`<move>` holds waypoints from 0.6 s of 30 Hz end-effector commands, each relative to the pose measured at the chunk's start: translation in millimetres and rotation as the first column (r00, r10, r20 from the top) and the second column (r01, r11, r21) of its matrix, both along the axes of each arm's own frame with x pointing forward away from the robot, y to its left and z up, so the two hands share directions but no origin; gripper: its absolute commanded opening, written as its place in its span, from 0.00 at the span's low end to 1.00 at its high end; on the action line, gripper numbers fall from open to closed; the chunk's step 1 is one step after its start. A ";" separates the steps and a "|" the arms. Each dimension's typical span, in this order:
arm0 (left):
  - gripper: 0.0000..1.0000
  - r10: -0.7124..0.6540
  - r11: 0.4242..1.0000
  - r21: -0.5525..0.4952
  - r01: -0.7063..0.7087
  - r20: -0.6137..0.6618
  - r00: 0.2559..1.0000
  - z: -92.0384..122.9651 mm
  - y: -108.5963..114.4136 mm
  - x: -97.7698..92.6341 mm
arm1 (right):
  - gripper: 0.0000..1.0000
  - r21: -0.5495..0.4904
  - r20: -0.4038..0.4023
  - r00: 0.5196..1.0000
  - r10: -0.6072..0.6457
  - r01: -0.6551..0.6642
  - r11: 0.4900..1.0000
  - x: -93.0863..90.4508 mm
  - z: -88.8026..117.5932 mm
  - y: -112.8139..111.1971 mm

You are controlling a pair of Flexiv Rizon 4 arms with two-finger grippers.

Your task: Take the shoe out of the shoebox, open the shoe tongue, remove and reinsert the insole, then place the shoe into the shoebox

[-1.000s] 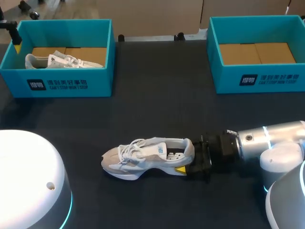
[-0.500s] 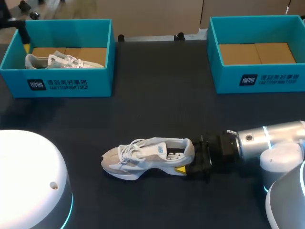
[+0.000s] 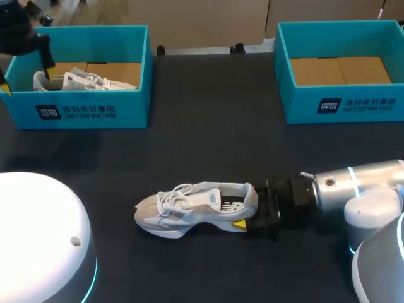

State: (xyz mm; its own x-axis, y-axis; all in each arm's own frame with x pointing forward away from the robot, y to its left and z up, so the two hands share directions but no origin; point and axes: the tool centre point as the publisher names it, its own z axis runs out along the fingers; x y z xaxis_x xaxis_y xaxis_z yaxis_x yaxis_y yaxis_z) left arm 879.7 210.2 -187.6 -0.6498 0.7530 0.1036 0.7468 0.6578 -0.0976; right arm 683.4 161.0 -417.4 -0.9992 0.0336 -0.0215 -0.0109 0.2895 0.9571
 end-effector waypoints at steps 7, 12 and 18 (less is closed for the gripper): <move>1.00 0.794 0.603 0.224 -0.765 -0.082 0.602 -0.5 -68.7 -72.7 | 0.00 -0.002 0.001 1.000 -0.001 0.001 1.000 -0.5 1.1 -0.1; 1.00 0.852 0.513 0.106 -0.852 0.053 0.520 -5.2 -82.4 -89.1 | 0.00 -0.002 0.001 1.000 -0.001 0.001 1.000 -0.5 1.1 -0.1; 1.00 0.852 0.513 0.106 -0.852 0.053 0.520 -5.2 -82.4 -89.1 | 0.00 -0.002 0.001 1.000 -0.001 0.001 1.000 -0.5 1.1 -0.1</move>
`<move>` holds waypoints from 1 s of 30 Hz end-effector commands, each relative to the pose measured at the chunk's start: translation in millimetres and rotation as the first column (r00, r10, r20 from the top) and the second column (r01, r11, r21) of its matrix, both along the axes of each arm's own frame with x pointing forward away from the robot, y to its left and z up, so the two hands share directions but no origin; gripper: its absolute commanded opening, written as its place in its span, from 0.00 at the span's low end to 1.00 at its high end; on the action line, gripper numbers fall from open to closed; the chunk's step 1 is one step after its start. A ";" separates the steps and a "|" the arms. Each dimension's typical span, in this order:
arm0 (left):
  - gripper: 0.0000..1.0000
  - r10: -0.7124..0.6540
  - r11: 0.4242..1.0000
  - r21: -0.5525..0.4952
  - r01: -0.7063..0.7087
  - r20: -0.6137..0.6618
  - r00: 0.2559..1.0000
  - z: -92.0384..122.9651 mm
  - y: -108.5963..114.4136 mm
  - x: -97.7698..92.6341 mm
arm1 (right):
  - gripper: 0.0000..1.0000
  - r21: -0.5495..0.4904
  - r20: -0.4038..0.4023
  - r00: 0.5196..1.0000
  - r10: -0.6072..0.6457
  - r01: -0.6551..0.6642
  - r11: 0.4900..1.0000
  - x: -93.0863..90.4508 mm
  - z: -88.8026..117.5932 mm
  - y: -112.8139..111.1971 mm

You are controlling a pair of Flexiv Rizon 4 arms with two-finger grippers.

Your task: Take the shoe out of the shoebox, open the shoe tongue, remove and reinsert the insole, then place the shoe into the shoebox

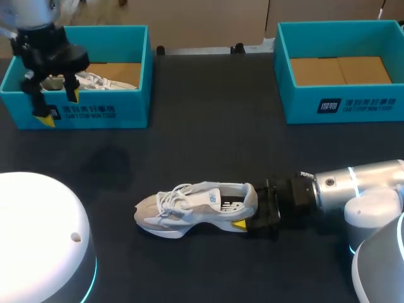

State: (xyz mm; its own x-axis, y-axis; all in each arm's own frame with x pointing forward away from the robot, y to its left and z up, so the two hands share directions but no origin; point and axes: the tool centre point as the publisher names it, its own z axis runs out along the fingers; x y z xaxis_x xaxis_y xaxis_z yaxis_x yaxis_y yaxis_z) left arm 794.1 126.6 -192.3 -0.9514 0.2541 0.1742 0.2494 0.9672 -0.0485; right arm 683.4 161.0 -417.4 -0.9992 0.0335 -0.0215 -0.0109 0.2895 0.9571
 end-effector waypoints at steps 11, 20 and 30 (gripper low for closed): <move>1.00 0.886 0.446 0.170 -0.879 0.051 0.460 -19.5 -43.8 -63.6 | 0.00 -0.002 0.001 1.000 -0.001 0.001 1.000 -0.5 1.1 -0.2; 1.00 0.968 0.228 0.170 -0.959 0.068 0.243 -25.9 -74.1 -77.9 | 0.00 -0.002 0.001 1.000 -0.001 0.001 1.000 -0.5 1.1 -0.2; 1.00 0.990 0.021 0.161 -0.987 0.137 0.043 -37.9 -91.7 -94.5 | 0.00 -0.002 0.001 1.000 -0.001 0.001 1.000 -0.5 1.1 -0.2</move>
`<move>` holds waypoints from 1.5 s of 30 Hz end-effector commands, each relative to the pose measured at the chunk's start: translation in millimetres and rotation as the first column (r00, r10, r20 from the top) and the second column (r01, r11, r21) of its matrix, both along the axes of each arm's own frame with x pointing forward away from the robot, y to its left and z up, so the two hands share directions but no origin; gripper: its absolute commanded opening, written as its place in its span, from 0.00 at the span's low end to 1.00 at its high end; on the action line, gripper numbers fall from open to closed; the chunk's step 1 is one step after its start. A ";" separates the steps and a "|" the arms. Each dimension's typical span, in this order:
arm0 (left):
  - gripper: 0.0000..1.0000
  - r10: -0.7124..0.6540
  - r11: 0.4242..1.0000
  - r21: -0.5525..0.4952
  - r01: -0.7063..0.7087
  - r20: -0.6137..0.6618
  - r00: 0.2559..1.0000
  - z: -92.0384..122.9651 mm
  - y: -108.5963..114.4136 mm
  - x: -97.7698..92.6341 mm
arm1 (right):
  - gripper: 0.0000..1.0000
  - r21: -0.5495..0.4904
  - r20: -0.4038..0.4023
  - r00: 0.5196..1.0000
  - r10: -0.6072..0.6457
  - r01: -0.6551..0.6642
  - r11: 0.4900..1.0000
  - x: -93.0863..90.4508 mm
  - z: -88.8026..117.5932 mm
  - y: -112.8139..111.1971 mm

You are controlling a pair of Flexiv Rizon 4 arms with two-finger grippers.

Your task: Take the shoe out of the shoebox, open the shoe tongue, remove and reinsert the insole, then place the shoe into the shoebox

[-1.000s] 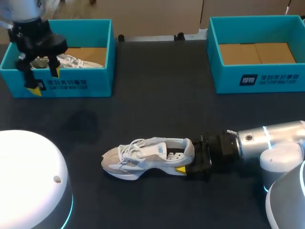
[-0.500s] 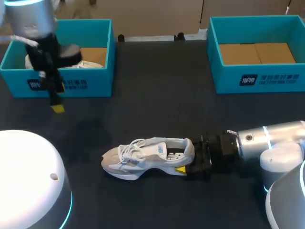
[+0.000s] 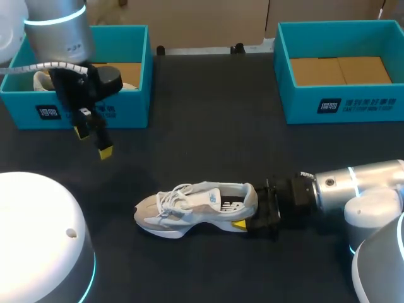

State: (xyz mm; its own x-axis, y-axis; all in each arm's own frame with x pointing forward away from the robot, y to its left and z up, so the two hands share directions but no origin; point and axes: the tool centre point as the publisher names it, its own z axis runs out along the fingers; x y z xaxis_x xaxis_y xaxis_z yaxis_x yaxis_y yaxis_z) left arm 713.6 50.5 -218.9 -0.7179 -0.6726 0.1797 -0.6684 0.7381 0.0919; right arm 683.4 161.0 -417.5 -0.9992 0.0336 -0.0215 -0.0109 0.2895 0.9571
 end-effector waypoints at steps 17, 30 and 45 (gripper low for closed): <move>1.00 0.833 0.520 0.314 -0.794 0.019 0.553 -33.4 -118.9 -30.0 | 0.00 -0.002 0.001 1.000 -0.001 0.001 1.000 -0.5 1.1 -0.1; 1.00 0.833 0.513 0.304 -0.803 0.049 0.550 -43.8 -136.7 -35.0 | 0.00 -0.002 0.001 1.000 -0.001 0.001 1.000 -0.5 1.1 -0.1; 1.00 0.774 0.548 0.250 -0.798 0.209 0.598 -65.1 -199.9 -47.3 | 0.00 -0.002 0.001 1.000 -0.001 0.001 1.000 -0.5 1.1 -0.1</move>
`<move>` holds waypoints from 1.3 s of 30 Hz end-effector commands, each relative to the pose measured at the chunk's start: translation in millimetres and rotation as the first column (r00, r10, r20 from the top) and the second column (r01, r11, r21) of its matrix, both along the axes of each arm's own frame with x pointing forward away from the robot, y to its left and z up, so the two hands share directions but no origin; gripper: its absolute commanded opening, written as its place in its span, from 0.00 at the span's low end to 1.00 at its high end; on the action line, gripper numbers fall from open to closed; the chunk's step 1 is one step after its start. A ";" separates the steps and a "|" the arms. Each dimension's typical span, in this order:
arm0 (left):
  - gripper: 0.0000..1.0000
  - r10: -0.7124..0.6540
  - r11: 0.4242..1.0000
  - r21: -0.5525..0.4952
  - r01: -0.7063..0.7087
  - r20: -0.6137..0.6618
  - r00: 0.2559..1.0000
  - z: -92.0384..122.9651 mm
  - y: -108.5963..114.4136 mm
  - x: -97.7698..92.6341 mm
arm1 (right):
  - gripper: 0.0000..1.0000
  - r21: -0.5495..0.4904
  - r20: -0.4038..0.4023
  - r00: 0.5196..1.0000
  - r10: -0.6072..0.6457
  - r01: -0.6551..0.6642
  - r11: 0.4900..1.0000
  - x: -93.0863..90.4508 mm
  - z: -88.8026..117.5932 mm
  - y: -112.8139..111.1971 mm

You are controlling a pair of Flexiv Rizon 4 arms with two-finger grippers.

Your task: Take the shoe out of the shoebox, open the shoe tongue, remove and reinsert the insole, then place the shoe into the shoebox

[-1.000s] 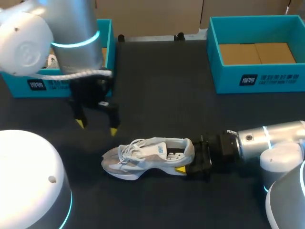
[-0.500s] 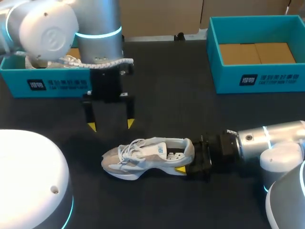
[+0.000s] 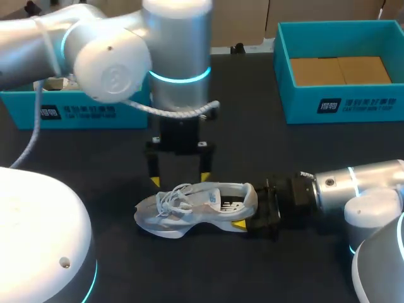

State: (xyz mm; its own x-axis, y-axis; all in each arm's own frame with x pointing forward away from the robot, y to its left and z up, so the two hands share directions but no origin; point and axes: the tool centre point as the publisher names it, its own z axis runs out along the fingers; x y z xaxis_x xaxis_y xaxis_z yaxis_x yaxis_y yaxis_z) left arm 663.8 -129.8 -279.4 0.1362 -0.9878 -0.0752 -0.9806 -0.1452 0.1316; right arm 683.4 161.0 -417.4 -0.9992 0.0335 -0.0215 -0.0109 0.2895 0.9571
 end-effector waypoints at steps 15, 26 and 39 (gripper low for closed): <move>1.00 -0.053 0.981 0.185 0.052 0.004 0.999 -43.2 -58.7 2.4 | 0.00 -0.002 0.001 1.000 -0.001 0.001 1.000 -0.5 1.1 -0.1; 1.00 -0.098 0.971 0.220 0.097 -0.009 0.995 -63.5 -64.6 2.1 | 0.00 -0.002 0.001 1.000 -0.001 0.001 1.000 -0.5 1.1 -0.1; 1.00 -0.113 0.959 0.256 0.120 -0.042 0.993 -82.3 -45.9 3.4 | 0.00 -0.002 0.001 1.000 -0.001 0.001 1.000 -0.5 1.1 -0.1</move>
State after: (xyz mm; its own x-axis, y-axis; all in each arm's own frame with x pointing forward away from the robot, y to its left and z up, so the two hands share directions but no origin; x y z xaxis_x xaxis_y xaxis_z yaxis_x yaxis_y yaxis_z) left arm 665.3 -177.8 -356.1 0.0214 -0.9430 -0.3321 -0.9908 -0.0645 0.1192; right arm 683.4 161.0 -417.4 -0.9992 0.0335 -0.0215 -0.0109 0.2895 0.9571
